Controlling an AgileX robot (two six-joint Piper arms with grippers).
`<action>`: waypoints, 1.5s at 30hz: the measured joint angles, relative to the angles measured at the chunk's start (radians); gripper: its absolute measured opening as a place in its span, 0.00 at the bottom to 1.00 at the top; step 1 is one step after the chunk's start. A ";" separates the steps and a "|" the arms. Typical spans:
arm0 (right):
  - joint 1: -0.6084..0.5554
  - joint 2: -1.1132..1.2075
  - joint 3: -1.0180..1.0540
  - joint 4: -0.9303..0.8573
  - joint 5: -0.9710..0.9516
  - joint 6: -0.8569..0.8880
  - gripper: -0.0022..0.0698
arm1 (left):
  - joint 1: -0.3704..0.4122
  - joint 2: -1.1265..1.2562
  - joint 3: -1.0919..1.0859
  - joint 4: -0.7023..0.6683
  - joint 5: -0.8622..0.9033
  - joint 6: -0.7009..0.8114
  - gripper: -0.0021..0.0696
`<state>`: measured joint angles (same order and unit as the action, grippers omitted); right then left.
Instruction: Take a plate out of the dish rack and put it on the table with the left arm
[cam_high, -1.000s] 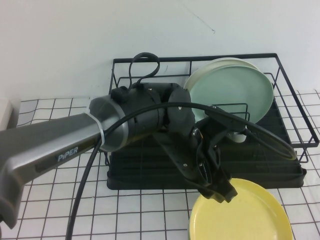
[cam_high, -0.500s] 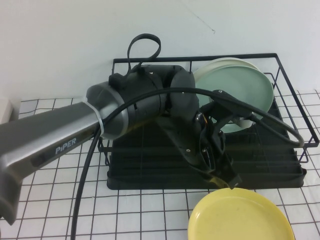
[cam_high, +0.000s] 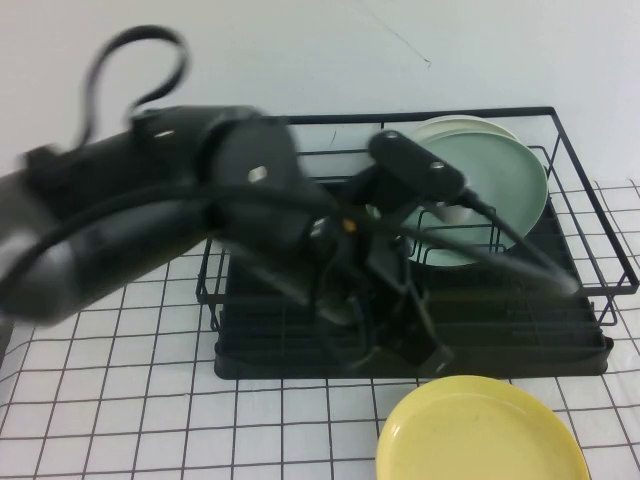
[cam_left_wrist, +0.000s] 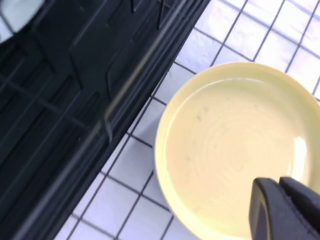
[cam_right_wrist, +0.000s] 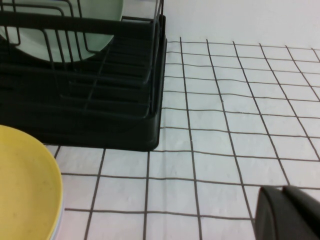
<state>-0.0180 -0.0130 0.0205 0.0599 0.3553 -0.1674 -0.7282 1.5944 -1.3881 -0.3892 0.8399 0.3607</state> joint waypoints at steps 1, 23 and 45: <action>0.000 0.000 0.000 0.000 0.000 0.000 0.03 | 0.000 -0.042 0.032 0.000 -0.018 -0.003 0.03; 0.000 0.000 0.000 0.000 0.000 0.000 0.03 | 0.000 -1.038 0.985 -0.012 -0.484 -0.003 0.03; 0.000 0.000 0.000 0.000 0.000 0.000 0.03 | 0.308 -1.415 1.377 0.030 -1.042 0.135 0.03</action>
<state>-0.0180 -0.0130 0.0205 0.0599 0.3553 -0.1674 -0.4199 0.1794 -0.0111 -0.3591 -0.2019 0.4954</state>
